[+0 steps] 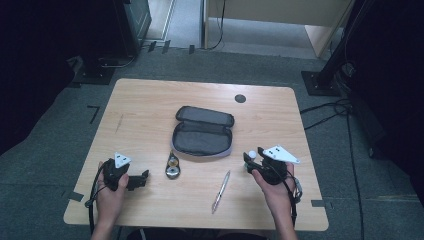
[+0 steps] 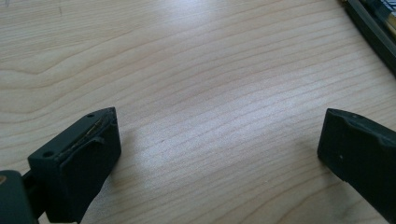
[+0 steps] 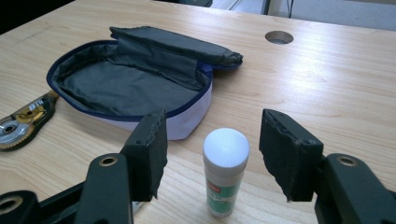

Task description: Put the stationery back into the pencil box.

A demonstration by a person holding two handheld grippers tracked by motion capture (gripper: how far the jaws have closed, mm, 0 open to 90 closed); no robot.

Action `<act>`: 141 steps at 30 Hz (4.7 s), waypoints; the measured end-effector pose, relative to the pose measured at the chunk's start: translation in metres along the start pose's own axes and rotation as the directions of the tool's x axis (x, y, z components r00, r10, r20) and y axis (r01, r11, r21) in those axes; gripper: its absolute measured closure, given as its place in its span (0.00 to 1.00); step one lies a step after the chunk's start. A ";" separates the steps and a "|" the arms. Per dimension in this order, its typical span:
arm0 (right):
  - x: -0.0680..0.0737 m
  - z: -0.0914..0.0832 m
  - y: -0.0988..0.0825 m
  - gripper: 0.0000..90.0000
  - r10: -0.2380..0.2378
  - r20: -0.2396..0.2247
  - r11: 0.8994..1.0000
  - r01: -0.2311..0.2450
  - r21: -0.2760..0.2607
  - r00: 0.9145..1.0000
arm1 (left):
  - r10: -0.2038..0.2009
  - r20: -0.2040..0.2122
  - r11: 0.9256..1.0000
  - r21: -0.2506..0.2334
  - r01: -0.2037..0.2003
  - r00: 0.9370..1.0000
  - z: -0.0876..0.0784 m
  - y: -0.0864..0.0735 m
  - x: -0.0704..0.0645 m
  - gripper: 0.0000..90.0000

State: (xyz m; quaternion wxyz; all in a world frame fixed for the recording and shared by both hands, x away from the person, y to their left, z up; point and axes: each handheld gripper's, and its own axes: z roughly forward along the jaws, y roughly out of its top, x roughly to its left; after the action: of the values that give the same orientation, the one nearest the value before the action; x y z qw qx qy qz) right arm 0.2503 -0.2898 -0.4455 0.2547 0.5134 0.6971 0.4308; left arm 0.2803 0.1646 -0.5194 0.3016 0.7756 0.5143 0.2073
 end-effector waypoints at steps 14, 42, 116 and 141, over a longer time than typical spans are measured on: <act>-0.009 0.014 -0.016 0.57 0.038 0.019 0.999 -0.039 0.030 0.999 | 0.004 0.007 1.000 -0.002 -0.004 1.000 0.000 0.000 0.000 0.00; 0.003 0.018 0.001 0.73 0.015 0.011 1.000 -0.015 0.008 1.000 | 0.010 0.010 1.000 -0.001 -0.010 1.000 0.000 0.000 0.000 0.00; 0.071 0.143 0.048 0.73 -0.103 -0.107 0.995 0.103 -0.005 0.989 | 0.019 0.014 1.000 -0.001 -0.019 1.000 0.000 0.000 -0.001 0.00; 0.035 0.113 0.011 0.72 -0.077 -0.131 0.986 0.095 0.134 0.988 | 0.019 0.014 1.000 -0.001 -0.019 1.000 0.000 0.000 -0.001 0.00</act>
State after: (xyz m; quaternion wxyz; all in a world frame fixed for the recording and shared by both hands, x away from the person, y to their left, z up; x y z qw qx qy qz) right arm 0.3339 -0.2174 -0.4895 0.1921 0.4712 0.7619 0.4008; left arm 0.2801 0.1639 -0.5194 0.3037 0.7817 0.5048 0.2048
